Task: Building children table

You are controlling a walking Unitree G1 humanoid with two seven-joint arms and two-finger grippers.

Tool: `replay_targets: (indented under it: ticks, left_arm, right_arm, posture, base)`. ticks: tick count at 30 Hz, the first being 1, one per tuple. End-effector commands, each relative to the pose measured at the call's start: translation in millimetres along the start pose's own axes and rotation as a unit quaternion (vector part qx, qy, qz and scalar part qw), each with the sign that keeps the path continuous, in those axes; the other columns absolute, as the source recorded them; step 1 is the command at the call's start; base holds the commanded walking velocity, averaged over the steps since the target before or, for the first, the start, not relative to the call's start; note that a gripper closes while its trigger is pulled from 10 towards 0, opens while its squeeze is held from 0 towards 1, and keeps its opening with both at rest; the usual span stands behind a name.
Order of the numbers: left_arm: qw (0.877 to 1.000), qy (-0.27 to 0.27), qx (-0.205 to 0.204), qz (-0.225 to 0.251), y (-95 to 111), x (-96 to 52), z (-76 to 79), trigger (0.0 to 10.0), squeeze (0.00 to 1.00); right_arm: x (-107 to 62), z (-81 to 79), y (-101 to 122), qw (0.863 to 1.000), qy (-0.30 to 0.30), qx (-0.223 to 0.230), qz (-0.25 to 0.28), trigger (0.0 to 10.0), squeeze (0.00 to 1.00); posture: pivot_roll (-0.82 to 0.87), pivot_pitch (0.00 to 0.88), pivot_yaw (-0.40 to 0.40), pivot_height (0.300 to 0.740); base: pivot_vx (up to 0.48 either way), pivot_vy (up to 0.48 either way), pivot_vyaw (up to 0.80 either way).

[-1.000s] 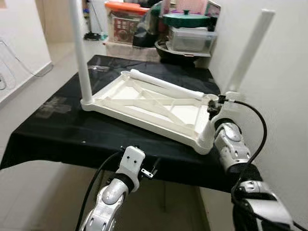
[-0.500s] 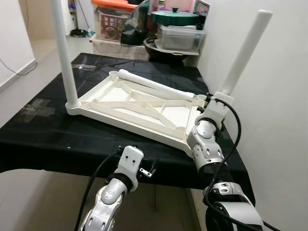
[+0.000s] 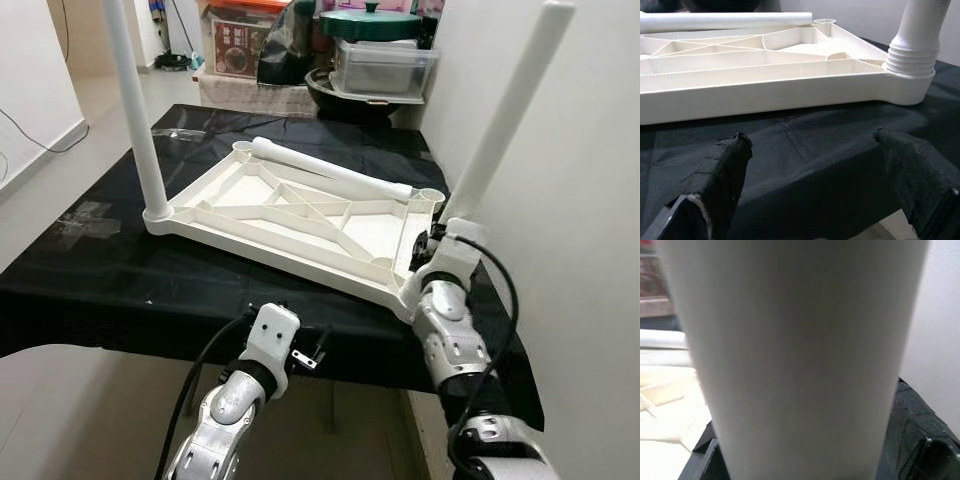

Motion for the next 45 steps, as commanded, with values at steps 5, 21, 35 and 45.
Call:
replay_targets:
  ticks: [5, 21, 35, 45]
  left_arm:
    - [1.0, -0.004, -0.001, -0.009, -5, -0.4, 3.6, 10.0, 0.0]
    - [1.0, -0.007, 0.0, -0.007, -5, 1.8, 4.8, 10.0, 0.0]
    - [1.0, -0.006, 0.002, -0.006, -4, 0.8, 4.3, 10.0, 0.0]
    - [1.0, -0.006, 0.002, -0.005, -4, 0.6, 4.3, 10.0, 0.0]
  right_arm:
    - [4.6, 11.1, 22, 0.992, 0.108, 0.013, 0.066, 10.0, 0.0]
    - [-14.3, -10.7, 6, 0.911, 0.412, -0.002, 0.021, 10.0, 0.0]
    - [-4.1, -17.3, 26, 0.883, 0.468, -0.013, 0.02, 1.8, 0.0]
    - [6.7, -11.3, 12, 0.927, 0.373, 0.01, 0.022, 0.0, 0.0]
  posture:
    - [0.14, 0.0, -0.097, 0.74]
    - [0.14, 0.0, -0.101, 0.74]
    - [0.16, 0.0, -0.108, 0.74]
    - [0.16, 0.0, -0.105, 0.74]
  base:
    - [0.0, 0.0, 0.0]
    - [0.0, 0.0, 0.0]
    - [0.0, 0.0, 0.0]
    - [0.0, 0.0, 0.0]
Point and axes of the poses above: a point about 5 cm out from each wrist's last joint towards the gripper, its own x axis pointing out of the wrist towards the gripper, its own y axis along the axis of the wrist's last joint, z = x × y, the point moved 6 cm from there along x, pointing out of the wrist towards the gripper, and after that the axes turned 10 degrees about -x, right-handed, at the moved point
